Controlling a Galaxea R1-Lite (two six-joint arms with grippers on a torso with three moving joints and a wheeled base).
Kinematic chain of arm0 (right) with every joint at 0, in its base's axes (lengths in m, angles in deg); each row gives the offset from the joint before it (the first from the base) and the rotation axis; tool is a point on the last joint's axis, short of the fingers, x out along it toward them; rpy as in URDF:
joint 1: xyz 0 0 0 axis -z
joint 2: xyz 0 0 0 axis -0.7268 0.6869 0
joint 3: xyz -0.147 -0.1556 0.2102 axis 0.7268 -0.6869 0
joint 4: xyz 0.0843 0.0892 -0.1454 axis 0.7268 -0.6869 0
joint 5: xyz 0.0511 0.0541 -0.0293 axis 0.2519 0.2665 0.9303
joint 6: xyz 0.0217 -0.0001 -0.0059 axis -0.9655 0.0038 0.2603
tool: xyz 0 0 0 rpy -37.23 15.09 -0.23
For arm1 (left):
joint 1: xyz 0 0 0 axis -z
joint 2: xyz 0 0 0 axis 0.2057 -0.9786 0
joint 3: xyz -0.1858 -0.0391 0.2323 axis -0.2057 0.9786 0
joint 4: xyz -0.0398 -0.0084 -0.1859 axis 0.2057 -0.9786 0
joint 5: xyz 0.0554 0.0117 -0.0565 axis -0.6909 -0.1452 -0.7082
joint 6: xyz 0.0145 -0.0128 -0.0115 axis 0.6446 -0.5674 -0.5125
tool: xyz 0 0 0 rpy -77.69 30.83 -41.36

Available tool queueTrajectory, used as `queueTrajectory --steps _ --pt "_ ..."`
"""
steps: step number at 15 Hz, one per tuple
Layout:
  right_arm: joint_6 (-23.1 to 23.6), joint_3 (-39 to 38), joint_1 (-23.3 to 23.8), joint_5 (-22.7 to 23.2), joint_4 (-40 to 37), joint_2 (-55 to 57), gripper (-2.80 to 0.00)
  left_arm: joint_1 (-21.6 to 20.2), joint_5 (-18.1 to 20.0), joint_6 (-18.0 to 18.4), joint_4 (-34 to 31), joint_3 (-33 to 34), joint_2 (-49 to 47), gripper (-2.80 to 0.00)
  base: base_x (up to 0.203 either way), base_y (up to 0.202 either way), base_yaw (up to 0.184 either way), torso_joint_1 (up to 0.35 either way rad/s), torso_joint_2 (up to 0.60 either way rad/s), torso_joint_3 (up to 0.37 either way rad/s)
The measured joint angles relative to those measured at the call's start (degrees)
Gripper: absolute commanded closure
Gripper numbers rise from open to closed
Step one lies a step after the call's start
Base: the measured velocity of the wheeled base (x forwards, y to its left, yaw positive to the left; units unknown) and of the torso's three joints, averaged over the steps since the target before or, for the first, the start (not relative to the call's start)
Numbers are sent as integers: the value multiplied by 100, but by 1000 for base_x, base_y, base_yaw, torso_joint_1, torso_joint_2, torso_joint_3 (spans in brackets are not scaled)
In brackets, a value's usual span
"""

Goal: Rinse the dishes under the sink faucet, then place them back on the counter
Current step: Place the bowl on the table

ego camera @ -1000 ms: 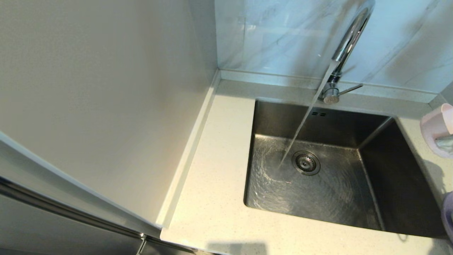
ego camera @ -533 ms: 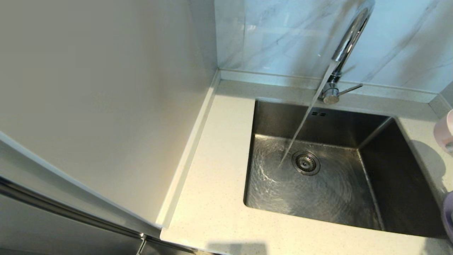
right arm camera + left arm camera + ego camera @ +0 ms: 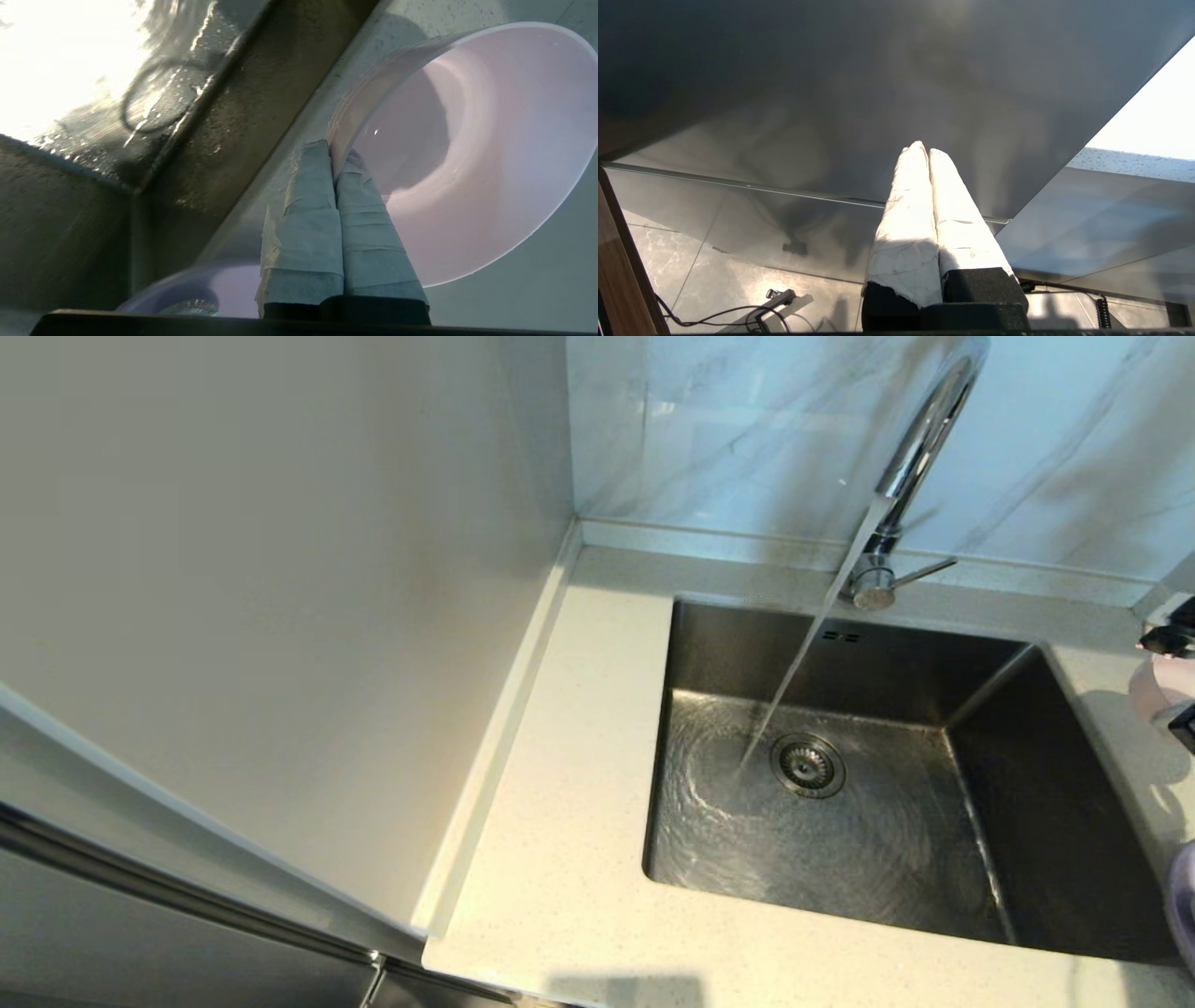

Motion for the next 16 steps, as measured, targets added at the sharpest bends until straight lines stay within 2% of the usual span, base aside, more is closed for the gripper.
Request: queueTrajectory --steps 4,9,16 --pt "-209 439 84 -109 -19 485 0 0 -2 0 0 0 0 0 0 0 0 0 0 0" --pt "-195 840 148 -411 -23 974 0 0 1 0 0 0 0 0 0 0 0 0 0 0" --pt "-175 1086 338 -461 1 1332 0 0 -2 0 2 0 0 0 0 0 0 0 0 0"
